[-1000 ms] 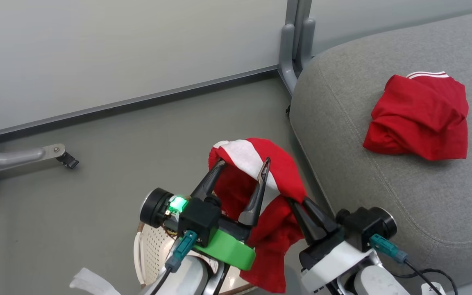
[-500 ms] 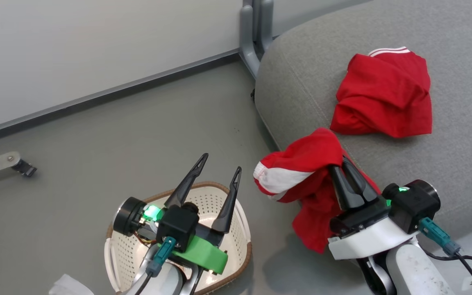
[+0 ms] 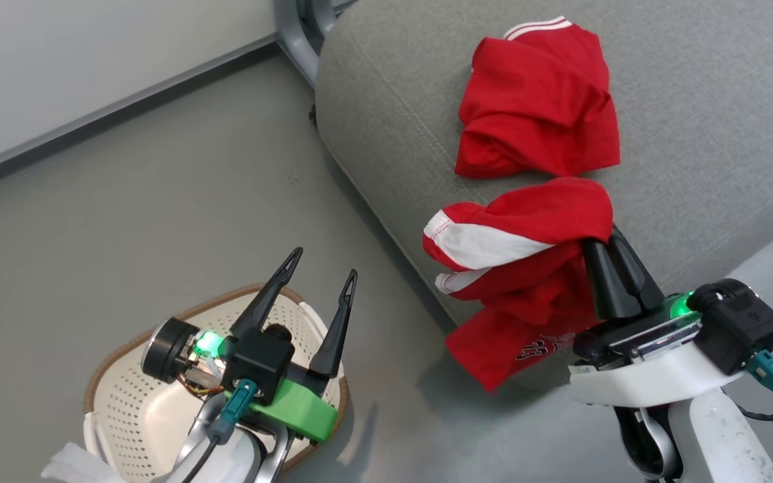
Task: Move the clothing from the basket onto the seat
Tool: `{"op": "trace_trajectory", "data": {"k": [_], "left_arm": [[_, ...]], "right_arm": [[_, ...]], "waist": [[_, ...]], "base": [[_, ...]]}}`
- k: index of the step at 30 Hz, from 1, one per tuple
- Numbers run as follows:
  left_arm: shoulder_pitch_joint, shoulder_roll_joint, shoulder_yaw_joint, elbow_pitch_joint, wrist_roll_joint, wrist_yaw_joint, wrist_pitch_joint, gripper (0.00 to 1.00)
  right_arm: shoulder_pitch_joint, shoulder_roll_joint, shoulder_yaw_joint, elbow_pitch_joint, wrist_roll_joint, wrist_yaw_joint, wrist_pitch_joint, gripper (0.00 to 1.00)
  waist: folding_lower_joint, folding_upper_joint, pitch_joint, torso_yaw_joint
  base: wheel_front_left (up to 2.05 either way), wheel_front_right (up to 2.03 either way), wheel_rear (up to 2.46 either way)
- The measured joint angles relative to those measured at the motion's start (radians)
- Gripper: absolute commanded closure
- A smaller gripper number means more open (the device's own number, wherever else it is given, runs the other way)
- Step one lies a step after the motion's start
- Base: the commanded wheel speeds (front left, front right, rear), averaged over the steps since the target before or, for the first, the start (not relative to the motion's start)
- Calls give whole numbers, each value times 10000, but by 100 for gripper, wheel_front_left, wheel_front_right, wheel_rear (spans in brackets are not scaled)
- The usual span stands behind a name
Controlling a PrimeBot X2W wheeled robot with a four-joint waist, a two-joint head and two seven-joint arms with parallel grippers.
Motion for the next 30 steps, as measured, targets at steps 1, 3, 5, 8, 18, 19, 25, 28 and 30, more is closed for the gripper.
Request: {"op": "trace_trajectory", "data": {"k": [1, 3, 5, 8, 18, 19, 25, 28, 30], "left_arm": [[-1, 61, -10, -54, 2, -4, 52, 0], [-10, 151, -56, -142, 2, -86, 219, 0], [-23, 205, -82, -270, -31, -174, 433, 0], [-166, 412, -86, -619, -82, -276, 846, 0], [-1308, 947, -215, -1722, 121, -807, 1979, 0], [-1409, 963, -249, -1770, 121, -888, 2044, 0], [-2098, 1034, -339, -2029, 207, -1233, 2063, 0], [-2389, 993, -359, -2008, 205, -1394, 1952, 0], [-2539, 965, -391, -1904, 215, -1444, 1902, 0]], "right_arm": [[-4, 2, -19, -59, 107, 0, 0, 100], [-31, 8, -197, -198, 314, 0, 0, 100], [-134, 8, -476, -399, 560, 0, 0, 100], [-613, 13, -1047, -708, 708, 0, 0, 100], [-4550, -25, -3799, 75, 297, 0, 0, 100], [-4935, -125, -3969, 303, 198, 0, 0, 100], [-7208, -1070, -4629, 3095, 27, 0, 2, 100], [-8024, -1409, -4658, 4368, -213, 4, 0, 100], [-8337, -1406, -4809, 4951, -244, 2, 2, 100]], "waist": [[0, 0, 116, -108], [0, 0, 348, -276], [0, 0, 604, -402], [1, 0, 1095, -537], [1, 0, 3057, -423], [2, 0, 3225, -379], [2, 0, 4318, 109], [2, 0, 4745, 426], [2, 0, 4952, 682]], "base": [[0, 0, 0], [0, 0, 0], [0, 0, 0], [0, 0, 0], [0, 0, 0], [0, 0, 0], [0, 0, 0], [0, 0, 0], [0, 0, 0]]}}
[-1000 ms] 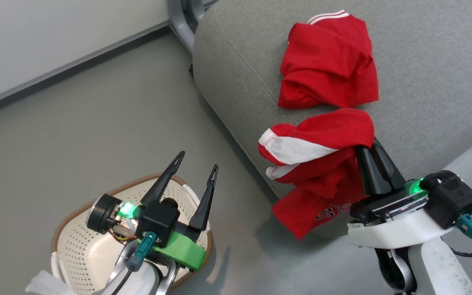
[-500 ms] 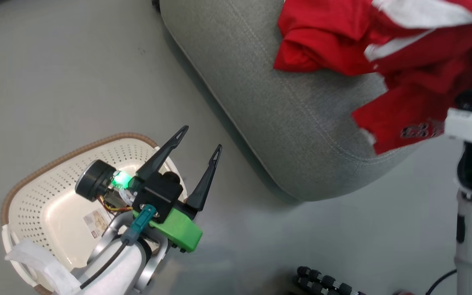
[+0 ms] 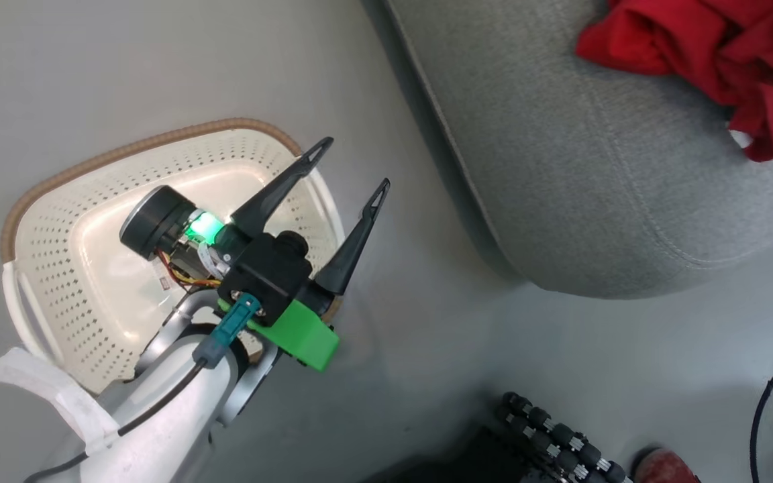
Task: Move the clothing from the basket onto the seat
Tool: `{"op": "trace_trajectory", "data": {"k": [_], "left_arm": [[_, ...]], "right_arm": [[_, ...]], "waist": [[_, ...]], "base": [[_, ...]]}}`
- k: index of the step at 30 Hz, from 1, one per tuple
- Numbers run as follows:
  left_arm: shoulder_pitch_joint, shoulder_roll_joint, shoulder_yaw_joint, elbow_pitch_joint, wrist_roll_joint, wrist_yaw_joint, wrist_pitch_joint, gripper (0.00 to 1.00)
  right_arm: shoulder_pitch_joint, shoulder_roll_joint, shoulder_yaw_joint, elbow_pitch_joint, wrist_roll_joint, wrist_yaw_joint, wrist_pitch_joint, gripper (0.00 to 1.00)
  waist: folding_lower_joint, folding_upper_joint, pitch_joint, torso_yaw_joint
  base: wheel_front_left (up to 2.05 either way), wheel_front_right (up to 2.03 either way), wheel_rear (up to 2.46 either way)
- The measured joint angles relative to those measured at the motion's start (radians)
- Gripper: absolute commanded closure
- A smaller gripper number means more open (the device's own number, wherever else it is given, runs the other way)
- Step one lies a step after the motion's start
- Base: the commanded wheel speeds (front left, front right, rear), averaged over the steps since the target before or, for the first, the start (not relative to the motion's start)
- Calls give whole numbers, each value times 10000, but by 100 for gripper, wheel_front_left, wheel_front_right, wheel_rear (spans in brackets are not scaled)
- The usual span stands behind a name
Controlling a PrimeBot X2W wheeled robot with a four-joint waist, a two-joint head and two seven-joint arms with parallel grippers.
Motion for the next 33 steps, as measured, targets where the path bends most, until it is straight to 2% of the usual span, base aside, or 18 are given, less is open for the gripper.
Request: {"op": "trace_trajectory", "data": {"k": [1, 2, 4, 10, 12, 15, 21, 25, 30, 33], "left_arm": [[-75, -12, 8, 58, 52, 10, -117, 0], [-114, -15, 31, 94, 67, 35, -190, 0], [-133, -69, 94, 188, 65, 98, -408, 0], [-42, -165, 278, 399, -2, 397, -1093, 0], [171, -182, 389, 539, -79, 573, -1369, 0], [521, -278, 497, 838, -251, 736, -1787, 0], [1399, -663, 782, 1484, -729, 1080, -2449, 0], [2061, -1041, 1206, 1747, -895, 1365, -2568, 0], [3067, -1517, 2291, 1340, -828, 1584, -2594, 0], [3932, -1894, 3173, 1009, -692, 1616, -2606, 0]], "right_arm": [[-86, 36, -163, 165, -146, 4, 0, 94], [-144, 136, -360, 207, -261, 0, -2, 0], [-103, 380, -550, 86, -535, 0, 0, 0], [1395, 989, -796, -2236, -1279, 0, -2, 0], [2377, 1185, -445, -3016, -1448, 0, 0, 0], [3577, 1277, 270, -3530, -1546, 0, -2, 0], [5659, 1409, 2433, -3965, -1392, 0, -2, 0], [6807, 1434, 3850, -3789, -1570, 0, -2, 0], [7532, 1356, 4809, -3567, -1553, 0, -2, 0], [7918, 1306, 4903, -3505, -1482, 0, -2, 0]], "waist": [[0, 0, 116, 175], [0, 0, 192, 292], [0, 0, 344, 561], [0, 0, 376, 1090], [-1, 0, 184, 1191], [-1, 0, -178, 1299], [-1, 0, -1286, 1448], [-2, 0, -2185, 1567], [-3, -1, -3269, 1801], [-3, -1, -3925, 1997]], "base": [[0, 0, 0], [0, 0, 0], [0, 0, 0], [0, 0, 0], [0, 0, 0], [0, 0, 0], [0, 0, 0], [0, 0, 0], [0, 0, 0], [0, 0, 0]]}}
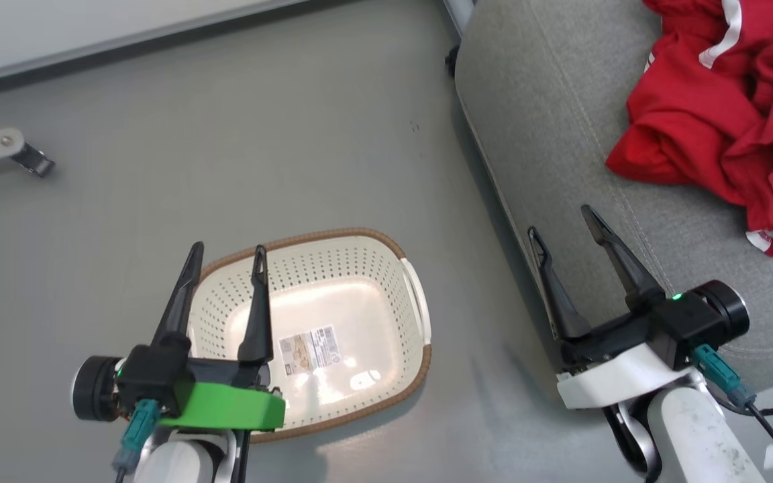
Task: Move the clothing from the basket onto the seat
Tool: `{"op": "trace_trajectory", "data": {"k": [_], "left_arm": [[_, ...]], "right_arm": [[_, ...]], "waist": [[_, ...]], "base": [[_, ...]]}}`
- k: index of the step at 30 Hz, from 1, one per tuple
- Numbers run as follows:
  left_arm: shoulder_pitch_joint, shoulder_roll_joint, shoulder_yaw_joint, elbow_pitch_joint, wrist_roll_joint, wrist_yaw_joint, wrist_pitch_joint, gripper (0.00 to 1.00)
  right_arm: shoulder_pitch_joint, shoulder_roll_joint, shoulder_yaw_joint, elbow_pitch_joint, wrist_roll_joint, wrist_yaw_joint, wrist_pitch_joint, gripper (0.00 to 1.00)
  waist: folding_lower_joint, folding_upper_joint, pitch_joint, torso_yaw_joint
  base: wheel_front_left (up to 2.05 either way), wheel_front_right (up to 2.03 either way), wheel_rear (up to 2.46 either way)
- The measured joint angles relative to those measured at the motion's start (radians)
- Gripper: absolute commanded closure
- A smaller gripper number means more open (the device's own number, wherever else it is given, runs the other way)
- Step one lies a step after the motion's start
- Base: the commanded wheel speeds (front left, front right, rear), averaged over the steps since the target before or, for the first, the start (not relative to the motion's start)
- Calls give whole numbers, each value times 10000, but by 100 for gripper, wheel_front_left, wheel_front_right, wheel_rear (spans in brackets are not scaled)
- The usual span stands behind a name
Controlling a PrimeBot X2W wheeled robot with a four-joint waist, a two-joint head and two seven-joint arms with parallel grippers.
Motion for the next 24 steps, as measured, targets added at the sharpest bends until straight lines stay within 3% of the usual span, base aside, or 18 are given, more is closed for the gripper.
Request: {"op": "trace_trajectory", "data": {"k": [10, 24], "left_arm": [[2256, -899, 1912, -955, 1143, -784, -2, 0], [4067, -1340, 2483, -959, 1521, -1313, -2, 0]], "right_arm": [[1315, 17, -336, 121, 286, 0, 0, 0], [2504, 96, -368, 265, 290, 0, 0, 0]], "waist": [[0, 0, -1736, 717], [0, 0, -3446, 1224]], "base": [[0, 0, 0], [0, 0, 0]]}}
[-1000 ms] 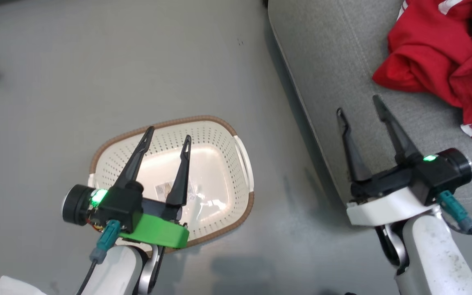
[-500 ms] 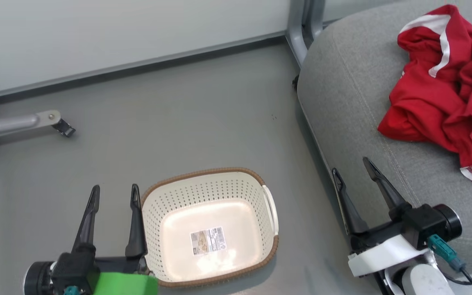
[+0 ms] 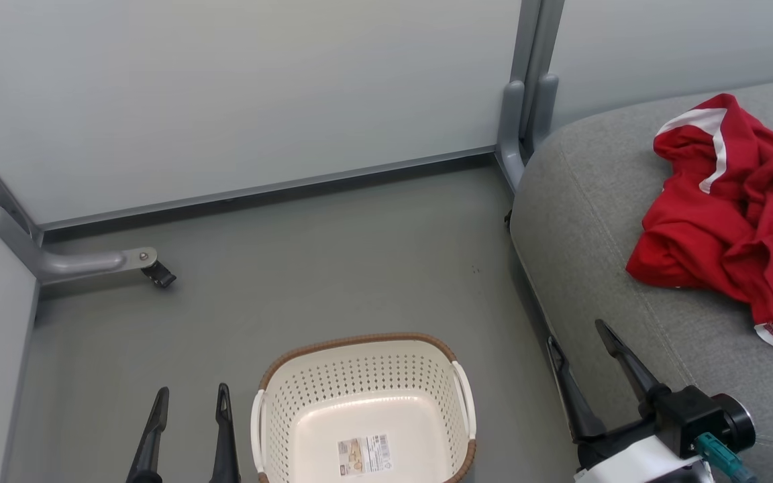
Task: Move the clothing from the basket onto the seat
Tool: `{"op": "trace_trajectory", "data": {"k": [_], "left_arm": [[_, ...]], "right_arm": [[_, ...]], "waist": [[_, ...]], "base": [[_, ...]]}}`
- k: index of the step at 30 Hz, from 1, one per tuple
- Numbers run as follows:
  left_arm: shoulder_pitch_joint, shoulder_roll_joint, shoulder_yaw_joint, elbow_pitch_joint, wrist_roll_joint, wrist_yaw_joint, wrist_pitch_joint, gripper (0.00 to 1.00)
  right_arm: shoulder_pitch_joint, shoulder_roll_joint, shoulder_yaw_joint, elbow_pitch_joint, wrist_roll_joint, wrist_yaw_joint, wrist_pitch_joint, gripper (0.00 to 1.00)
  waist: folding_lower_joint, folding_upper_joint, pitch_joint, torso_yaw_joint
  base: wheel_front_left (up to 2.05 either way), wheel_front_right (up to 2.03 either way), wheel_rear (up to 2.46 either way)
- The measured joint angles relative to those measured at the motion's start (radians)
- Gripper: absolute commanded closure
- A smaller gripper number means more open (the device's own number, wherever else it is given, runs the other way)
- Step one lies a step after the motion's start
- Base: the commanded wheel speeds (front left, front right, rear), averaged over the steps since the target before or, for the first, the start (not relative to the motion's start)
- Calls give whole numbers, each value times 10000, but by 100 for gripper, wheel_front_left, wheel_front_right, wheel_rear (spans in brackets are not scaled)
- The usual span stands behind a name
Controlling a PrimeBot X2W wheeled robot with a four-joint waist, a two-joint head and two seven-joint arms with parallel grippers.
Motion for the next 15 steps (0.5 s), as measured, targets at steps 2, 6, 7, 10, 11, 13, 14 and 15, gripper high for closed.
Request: {"op": "trace_trajectory", "data": {"k": [2, 6, 7, 10, 11, 13, 14, 15], "left_arm": [[90, -4, 8, -6, 12, 2, 0, 0], [198, -8, -8, -8, -161, 94, 0, 0], [227, -8, -27, 0, -207, 128, 0, 0], [295, -10, -94, 6, -259, 192, 0, 0], [311, -12, -111, 12, -265, 194, 0, 0], [311, -12, -150, 17, -278, 219, 0, 0], [311, -12, -161, 17, -259, 219, 0, 0], [313, -12, -174, 15, -221, 219, 0, 100]], "right_arm": [[84, 2, 25, 15, 2, 0, 0, 0], [95, 8, 163, 105, 13, 0, 0, 0], [95, 13, 192, 132, 13, 0, 0, 0], [95, 8, 245, 178, 46, 0, 0, 0], [95, -2, 265, 188, 59, 0, 0, 0], [95, -25, 314, 217, 65, 0, 0, 0], [95, -31, 326, 226, 69, 0, 0, 0], [96, -42, 339, 234, 69, 0, 0, 100]], "waist": [[0, 0, -140, 6], [0, 0, -268, -48], [0, 0, -287, -62], [0, 0, -344, -99], [0, 0, -358, -110], [0, 0, -390, -135], [0, 0, -404, -144], [0, 0, -422, -155]], "base": [[0, 0, 0], [0, 0, 0], [0, 0, 0], [0, 0, 0], [0, 0, 0], [0, 0, 0], [0, 0, 0], [0, 0, 0]]}}
